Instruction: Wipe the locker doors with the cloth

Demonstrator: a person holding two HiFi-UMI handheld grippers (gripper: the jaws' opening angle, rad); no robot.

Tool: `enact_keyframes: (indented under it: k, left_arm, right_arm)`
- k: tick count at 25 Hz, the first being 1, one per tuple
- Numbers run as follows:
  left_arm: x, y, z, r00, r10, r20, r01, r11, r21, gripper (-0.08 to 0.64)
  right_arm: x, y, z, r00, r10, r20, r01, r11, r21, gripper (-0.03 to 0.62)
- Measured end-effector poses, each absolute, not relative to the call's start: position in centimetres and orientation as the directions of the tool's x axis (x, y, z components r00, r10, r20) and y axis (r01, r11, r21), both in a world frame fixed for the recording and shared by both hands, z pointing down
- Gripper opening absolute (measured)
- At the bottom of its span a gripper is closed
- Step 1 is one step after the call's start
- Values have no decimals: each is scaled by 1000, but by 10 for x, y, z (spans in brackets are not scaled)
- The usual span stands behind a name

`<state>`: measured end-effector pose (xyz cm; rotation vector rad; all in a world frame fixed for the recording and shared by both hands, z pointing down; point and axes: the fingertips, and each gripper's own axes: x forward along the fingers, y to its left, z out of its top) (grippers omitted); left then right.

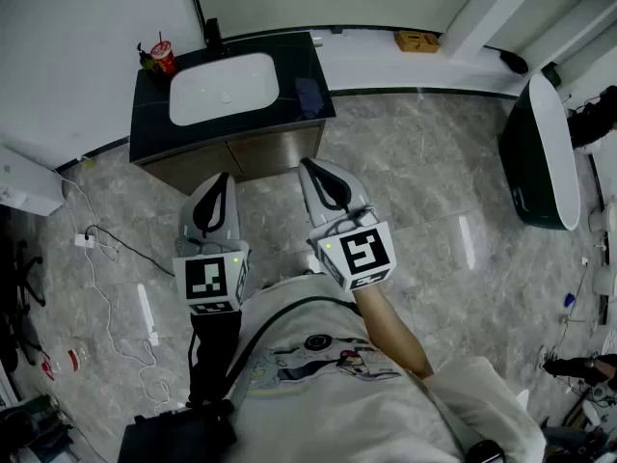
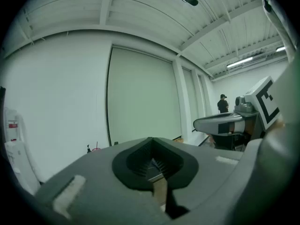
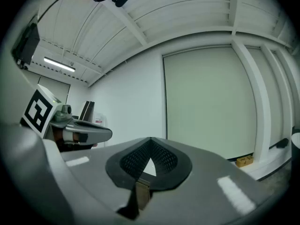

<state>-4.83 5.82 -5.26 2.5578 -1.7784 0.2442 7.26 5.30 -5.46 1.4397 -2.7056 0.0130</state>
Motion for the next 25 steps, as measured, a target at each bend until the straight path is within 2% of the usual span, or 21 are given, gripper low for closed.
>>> enact_keyframes:
  k: [13,17,25]
  left_arm:
    - [-37,59,-51,345,-928,142,-930,-358,-78,2]
    - [-37,61,-50,333,-931,146,-935,-346,-73,2]
    - [-37,64,-43,299,-939,170,-947,-313,-66,2]
  right_arm:
    - [83,55,-48,-549,-827,121,-832,554,13,3]
    - [86,55,-52,-557,-826,84,-829,559,2,3]
    - [112,55,-45,-553,-829,89,-833,554,-11,3]
